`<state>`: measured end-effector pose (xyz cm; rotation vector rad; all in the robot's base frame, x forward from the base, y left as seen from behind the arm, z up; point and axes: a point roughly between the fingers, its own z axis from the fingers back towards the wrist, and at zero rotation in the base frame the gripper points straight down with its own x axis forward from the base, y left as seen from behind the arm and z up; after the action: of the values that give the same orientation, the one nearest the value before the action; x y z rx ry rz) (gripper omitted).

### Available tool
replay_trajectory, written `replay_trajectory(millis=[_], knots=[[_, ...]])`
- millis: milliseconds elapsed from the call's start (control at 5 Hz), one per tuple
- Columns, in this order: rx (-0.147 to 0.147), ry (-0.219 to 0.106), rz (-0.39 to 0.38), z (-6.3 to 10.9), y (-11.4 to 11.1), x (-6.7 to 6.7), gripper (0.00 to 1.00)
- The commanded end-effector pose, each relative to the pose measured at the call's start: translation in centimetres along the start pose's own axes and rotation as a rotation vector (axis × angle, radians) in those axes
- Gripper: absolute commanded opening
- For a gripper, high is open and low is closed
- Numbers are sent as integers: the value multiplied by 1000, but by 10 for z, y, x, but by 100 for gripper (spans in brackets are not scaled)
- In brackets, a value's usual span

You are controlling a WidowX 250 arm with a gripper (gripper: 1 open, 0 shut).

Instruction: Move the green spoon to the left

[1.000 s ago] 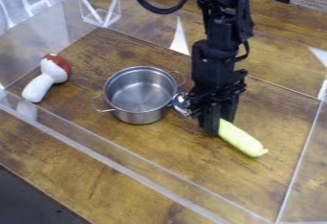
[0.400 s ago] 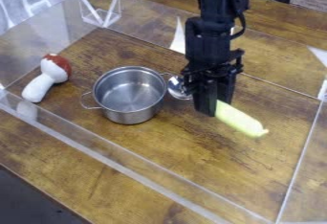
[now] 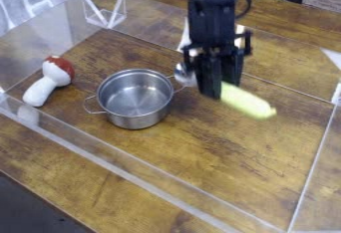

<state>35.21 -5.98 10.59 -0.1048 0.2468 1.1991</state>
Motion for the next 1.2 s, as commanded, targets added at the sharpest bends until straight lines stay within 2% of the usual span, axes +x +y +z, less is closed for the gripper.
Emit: replay_trajectory(millis=[0,200,600,800,1000], knots=[[-134,14,49,60,11,8,0],[-165,29,115,71,23,19,0],[-231,44,331,76,60,68,0],[-241,87,376,76,66,87,0],[-247,118,410,70,64,97,0]])
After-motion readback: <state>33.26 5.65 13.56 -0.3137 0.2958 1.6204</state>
